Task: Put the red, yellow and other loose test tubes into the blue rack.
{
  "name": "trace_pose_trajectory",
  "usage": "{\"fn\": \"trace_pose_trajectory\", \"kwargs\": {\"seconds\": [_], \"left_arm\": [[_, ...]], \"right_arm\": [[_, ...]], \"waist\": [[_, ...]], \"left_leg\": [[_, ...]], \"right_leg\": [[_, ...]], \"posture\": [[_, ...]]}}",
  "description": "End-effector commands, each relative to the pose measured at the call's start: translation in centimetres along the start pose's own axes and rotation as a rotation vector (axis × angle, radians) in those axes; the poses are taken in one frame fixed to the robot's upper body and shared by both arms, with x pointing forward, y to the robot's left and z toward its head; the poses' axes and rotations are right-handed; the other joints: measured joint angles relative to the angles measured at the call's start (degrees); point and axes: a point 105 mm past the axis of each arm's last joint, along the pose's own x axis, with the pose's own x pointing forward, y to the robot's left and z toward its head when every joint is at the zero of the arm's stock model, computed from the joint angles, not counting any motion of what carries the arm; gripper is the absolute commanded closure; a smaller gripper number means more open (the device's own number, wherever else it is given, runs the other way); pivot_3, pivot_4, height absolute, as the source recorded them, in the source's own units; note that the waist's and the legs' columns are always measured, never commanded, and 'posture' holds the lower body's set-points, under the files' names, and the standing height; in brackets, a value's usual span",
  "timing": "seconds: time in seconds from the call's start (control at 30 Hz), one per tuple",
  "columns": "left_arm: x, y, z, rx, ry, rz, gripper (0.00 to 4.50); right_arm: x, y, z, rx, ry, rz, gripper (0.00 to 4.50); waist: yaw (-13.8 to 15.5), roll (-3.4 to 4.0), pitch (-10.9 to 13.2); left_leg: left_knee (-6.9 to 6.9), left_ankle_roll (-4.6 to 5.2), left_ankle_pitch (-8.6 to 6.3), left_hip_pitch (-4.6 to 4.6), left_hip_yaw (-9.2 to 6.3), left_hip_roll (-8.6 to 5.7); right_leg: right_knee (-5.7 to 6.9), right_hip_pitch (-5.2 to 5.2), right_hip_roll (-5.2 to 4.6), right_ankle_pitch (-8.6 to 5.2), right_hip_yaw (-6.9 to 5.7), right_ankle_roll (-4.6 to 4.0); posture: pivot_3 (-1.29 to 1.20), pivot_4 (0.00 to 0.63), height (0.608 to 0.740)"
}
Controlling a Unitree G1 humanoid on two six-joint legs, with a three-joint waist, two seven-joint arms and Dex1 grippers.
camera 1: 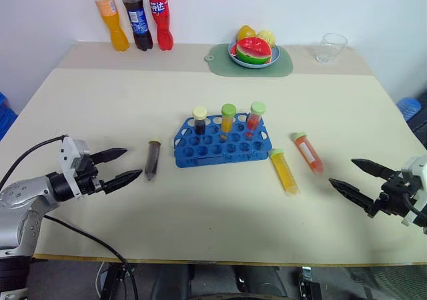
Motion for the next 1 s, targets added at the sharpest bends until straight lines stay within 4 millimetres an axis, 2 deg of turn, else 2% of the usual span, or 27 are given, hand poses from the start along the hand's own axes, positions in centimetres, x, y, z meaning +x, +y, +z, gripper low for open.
{"fn": "trace_pose_trajectory", "kwargs": {"seconds": [0.03,0.37,0.47,0.67,1.0], "left_arm": [[-0.7,0.0,0.9,0.038,0.000,-0.002,0.23],[-0.1,-0.1,2.1,0.046,-0.048,-0.041,0.23],[0.8,-0.2,2.0,0.067,-0.046,-0.052,0.23],[1.8,-0.5,1.5,0.096,-0.031,-0.084,0.23],[2.3,-0.8,1.2,0.082,-0.034,-0.101,0.23]], "right_arm": [[-0.4,-0.4,1.5,-0.060,-0.017,-0.014,0.00],[0.5,-0.9,2.5,-0.083,-0.031,-0.046,0.00],[1.6,-1.4,3.5,-0.101,-0.016,-0.077,0.00],[4.3,-2.0,5.9,0.009,0.039,-0.077,0.00],[8.6,-3.3,5.0,0.203,0.370,-0.102,0.00]], "waist": [[-0.03,0.00,0.00],[0.02,0.00,0.00],[-0.01,0.00,0.00],[-0.30,0.02,0.01],[-0.13,0.01,0.02]], "left_leg": [[0.00,0.00,0.00,0.00,0.00,0.00],[0.00,0.00,0.00,0.00,0.00,0.00],[0.01,0.00,0.00,-0.01,0.00,-0.02],[0.00,0.00,0.00,0.01,0.02,0.01],[0.01,0.05,-0.03,-0.20,0.00,0.00]], "right_leg": [[0.00,0.00,0.01,0.00,0.00,0.00],[0.00,0.00,0.01,0.00,0.00,0.00],[0.00,0.00,0.00,0.00,0.00,0.00],[0.03,-0.04,0.05,0.01,0.04,0.00],[0.02,-0.21,-0.02,0.01,0.03,0.00]], "posture": [[0.00,0.150,0.740],[0.00,0.150,0.740],[0.00,0.150,0.740],[0.00,0.150,0.740],[0.00,0.150,0.740]]}}
